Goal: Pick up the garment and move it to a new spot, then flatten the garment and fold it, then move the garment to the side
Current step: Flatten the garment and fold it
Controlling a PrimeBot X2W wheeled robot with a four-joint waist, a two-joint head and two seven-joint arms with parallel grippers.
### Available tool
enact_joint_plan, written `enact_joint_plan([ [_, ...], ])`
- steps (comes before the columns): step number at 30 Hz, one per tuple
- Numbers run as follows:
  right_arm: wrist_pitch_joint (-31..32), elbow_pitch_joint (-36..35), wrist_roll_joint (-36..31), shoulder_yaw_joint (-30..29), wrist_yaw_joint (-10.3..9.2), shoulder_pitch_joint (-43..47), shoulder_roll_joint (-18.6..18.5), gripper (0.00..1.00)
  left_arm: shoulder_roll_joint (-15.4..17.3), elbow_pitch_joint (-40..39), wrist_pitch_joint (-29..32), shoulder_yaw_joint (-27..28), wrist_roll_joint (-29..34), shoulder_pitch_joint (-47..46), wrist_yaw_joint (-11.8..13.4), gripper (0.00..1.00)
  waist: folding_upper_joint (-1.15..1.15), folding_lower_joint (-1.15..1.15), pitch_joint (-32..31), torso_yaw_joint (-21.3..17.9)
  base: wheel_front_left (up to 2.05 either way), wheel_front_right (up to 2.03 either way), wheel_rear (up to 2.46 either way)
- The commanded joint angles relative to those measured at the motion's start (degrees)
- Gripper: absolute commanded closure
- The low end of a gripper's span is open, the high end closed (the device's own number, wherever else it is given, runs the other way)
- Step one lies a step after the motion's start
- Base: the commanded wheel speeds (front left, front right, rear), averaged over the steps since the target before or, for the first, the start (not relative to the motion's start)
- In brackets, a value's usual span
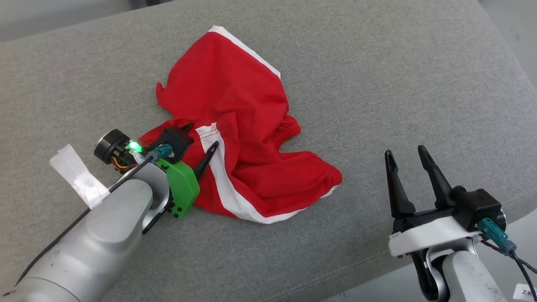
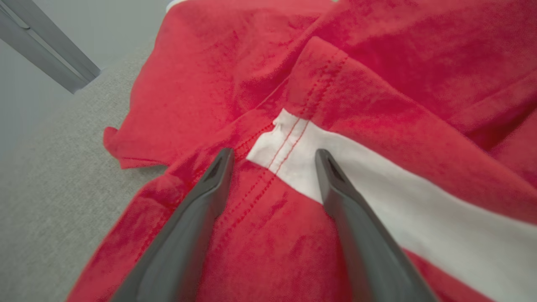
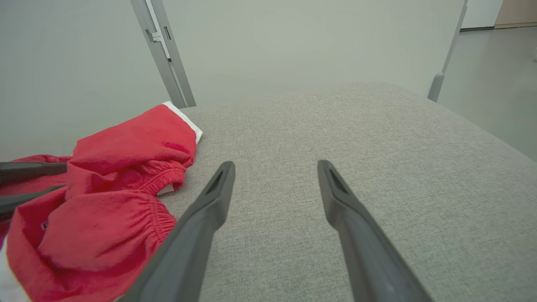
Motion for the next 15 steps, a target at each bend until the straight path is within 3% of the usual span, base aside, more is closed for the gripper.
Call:
enact_joint_plan([
  [1, -0.19, 0.14, 0.41, 0.02, 0.01, -0.63, 0.08, 0.0, 0.01, 0.97, 0.04, -0.61, -1.5, -1.12, 0.15, 0.0, 0.0, 0.0, 1.16, -1.34, 0.0, 0.0, 0.0],
  [2, -0.19, 0.18, 0.34, -0.03, 0.01, -0.66, 0.09, 0.0, -0.15, 1.69, 0.47, -1.32, -2.33, -1.05, 0.15, 0.1, 0.0, 0.0, 1.13, -1.42, 0.0, 0.0, 0.0],
  [3, -0.19, 0.24, 0.22, -0.03, 0.01, -0.7, 0.12, 0.0, -0.2, 2.37, 0.46, -2.47, -2.71, -1.23, 0.15, 0.56, 0.0, 0.0, 1.07, -1.5, 0.0, 0.0, 0.0],
  [4, -0.19, 0.27, 0.1, -0.07, 0.01, -0.72, 0.15, 0.0, -0.24, 2.86, 0.24, -3.21, -3.28, -1.42, 0.15, 0.85, 0.0, 0.0, 0.96, -1.51, 0.0, 0.0, 0.0],
  [5, -0.19, 0.29, -0.05, -0.21, 0.01, -0.63, 0.16, 0.0, -0.46, 3.33, 0.15, -4.14, -4.12, -1.34, 0.14, 1.0, 0.0, 0.0, 0.71, -1.42, 0.0, 0.0, 0.0],
  [11, -0.19, 0.34, -0.63, -0.76, 0.01, 0.9, 0.01, 0.0, -1.66, 4.08, -3.41, -5.04, -7.4, -2.84, 0.14, 1.0, 0.0, 0.0, -1.44, 0.8, 0.0, 0.0, 0.0],
  [15, -0.19, 0.55, -0.71, -0.91, 0.01, 2.45, -0.6, 0.0, -2.04, -0.05, -4.64, -0.24, -8.52, -1.09, 0.76, 1.0, 0.0, 0.0, -4.1, 4.31, 0.0, 0.0, 0.0],
])
